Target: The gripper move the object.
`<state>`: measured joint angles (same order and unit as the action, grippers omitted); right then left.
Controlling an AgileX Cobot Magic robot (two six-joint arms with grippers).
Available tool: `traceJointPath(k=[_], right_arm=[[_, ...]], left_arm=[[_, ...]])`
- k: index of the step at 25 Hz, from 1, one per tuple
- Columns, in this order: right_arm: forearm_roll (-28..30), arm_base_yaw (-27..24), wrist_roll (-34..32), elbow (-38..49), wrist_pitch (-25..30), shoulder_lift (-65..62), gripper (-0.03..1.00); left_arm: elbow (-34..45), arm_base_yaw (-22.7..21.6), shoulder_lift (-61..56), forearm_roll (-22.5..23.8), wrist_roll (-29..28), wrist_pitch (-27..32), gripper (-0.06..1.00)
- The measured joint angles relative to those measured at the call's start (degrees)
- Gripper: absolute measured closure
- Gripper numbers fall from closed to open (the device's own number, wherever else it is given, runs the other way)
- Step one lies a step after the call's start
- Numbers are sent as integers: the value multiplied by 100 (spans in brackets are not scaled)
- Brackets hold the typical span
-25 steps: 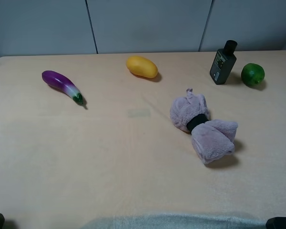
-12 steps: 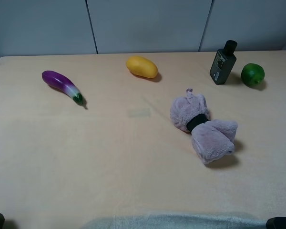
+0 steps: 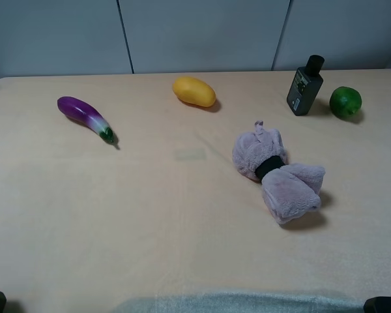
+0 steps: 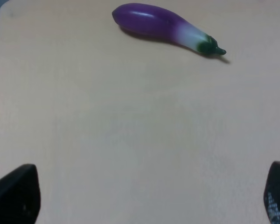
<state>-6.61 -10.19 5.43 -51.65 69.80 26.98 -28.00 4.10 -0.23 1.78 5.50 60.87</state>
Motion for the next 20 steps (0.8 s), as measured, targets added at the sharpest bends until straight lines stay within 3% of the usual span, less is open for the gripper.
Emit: traceJointPath(k=[14,20], right_arm=[[238,4,-20,1831,-917,-2133,28],[426,4,-20,2300,-1061,-2659,28]], left_arm=[[0,0,0,0,0,0,-1],[0,0,0,0,0,0,-1]])
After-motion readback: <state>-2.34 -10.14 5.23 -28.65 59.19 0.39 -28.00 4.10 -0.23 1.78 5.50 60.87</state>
